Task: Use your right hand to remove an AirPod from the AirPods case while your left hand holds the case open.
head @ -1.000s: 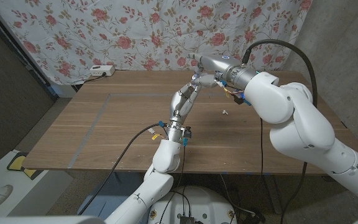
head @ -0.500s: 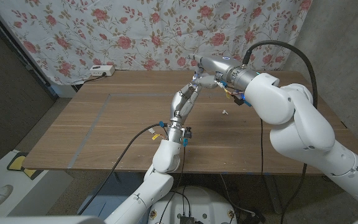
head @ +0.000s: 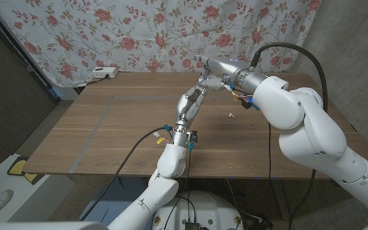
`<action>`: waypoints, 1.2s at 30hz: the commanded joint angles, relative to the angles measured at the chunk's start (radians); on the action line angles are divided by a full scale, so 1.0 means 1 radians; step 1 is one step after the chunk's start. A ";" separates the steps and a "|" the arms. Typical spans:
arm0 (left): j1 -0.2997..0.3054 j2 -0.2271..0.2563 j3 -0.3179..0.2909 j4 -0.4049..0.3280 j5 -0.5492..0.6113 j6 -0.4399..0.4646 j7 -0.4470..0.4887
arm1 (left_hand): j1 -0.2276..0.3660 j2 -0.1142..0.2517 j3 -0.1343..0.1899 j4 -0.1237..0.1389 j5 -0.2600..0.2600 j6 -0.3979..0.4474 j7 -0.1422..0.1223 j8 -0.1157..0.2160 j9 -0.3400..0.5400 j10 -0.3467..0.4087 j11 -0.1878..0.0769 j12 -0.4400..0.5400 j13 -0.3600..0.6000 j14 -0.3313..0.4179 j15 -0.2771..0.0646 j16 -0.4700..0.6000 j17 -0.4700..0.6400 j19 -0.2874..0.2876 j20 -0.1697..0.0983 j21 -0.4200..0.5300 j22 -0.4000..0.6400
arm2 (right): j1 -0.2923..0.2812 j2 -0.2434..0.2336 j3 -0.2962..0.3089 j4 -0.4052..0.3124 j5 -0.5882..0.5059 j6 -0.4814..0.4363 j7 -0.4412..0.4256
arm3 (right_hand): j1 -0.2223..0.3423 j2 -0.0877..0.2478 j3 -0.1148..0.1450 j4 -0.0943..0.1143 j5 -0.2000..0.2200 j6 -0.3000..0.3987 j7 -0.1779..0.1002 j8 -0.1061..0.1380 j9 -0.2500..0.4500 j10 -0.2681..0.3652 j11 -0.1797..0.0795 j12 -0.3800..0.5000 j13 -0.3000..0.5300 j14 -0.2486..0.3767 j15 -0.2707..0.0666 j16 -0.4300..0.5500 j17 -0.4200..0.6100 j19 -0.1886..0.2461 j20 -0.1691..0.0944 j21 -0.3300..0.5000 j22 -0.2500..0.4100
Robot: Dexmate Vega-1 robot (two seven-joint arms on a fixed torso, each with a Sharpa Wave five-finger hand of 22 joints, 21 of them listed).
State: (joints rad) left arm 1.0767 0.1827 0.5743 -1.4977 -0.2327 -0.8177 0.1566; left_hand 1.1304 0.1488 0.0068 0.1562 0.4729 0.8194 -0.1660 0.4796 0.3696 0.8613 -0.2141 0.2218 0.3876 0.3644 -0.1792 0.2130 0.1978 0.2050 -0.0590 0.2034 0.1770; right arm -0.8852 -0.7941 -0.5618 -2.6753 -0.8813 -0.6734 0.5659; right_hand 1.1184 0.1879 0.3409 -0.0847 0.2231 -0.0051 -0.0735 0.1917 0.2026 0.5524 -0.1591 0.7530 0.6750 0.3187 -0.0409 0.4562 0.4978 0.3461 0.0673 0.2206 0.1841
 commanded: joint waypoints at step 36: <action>-0.005 -0.011 0.012 0.009 -0.010 0.003 -0.010 | 0.007 0.025 0.001 0.005 0.005 0.025 -0.017 0.023 0.070 0.010 -0.003 -0.005 0.008 0.001 -0.027 -0.007 0.003 -0.002 0.000 -0.002 0.003 | -0.075 -0.041 0.094 -0.007 0.145 0.038 -0.216 | 0.004 0.001 0.030 0.020 -0.022 0.045 -0.014 0.014 0.003 -0.003 -0.012 0.054 0.309 0.027 -0.130 -0.008 0.007 0.015 -0.014 0.007 0.001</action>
State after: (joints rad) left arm 1.0763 0.1756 0.5837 -1.4957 -0.2361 -0.8160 0.1506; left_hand 1.1267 0.1528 0.0062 0.1563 0.4753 0.8195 -0.1660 0.4796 0.3698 0.8610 -0.2142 0.2183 0.3922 0.3644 -0.1792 0.2061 0.1976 0.2052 -0.0590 0.2035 0.1771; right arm -0.9480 -0.8275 -0.4876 -2.6863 -0.7725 -0.6431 0.4127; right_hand 1.1296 0.1898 0.3672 -0.0645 0.2032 0.0327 -0.0820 0.1966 0.2024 0.5288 -0.1570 0.8035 0.9831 0.3374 -0.0413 0.4511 0.5031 0.3584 0.0553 0.2206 0.1839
